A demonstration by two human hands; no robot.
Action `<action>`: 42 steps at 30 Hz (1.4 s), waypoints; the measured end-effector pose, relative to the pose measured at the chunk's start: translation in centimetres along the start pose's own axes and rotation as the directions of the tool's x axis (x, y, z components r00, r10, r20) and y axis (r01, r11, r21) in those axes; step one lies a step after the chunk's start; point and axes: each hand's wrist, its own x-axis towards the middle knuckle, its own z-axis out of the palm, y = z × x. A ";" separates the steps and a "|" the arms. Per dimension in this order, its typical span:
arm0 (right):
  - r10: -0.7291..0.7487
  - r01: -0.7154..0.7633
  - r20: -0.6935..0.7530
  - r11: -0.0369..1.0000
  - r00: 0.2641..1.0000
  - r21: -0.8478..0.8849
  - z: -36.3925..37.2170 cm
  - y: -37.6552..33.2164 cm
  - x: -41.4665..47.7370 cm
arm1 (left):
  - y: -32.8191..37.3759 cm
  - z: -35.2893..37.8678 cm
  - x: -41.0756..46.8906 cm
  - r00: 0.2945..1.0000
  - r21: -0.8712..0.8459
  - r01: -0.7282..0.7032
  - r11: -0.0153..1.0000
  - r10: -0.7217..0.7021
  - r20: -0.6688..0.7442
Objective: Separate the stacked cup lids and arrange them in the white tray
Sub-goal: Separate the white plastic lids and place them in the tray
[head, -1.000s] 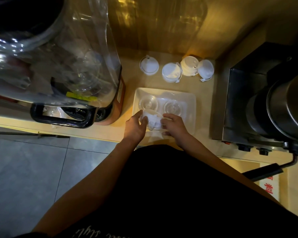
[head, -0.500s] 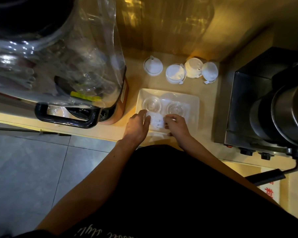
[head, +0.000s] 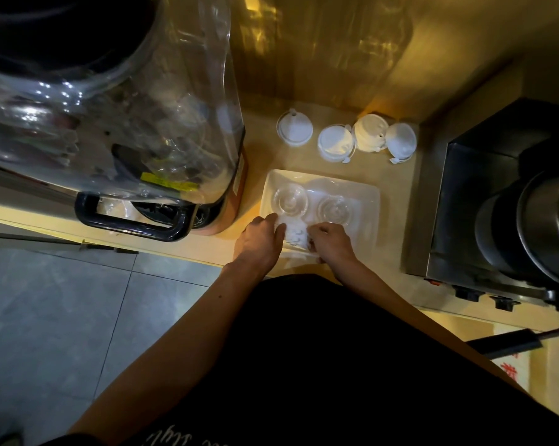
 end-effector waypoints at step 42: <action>0.120 -0.137 0.132 0.982 0.984 0.131 1.2 1.9 2.8 | -0.6 1.1 1.8 0.992 0.214 0.012 0.977 -0.040 0.124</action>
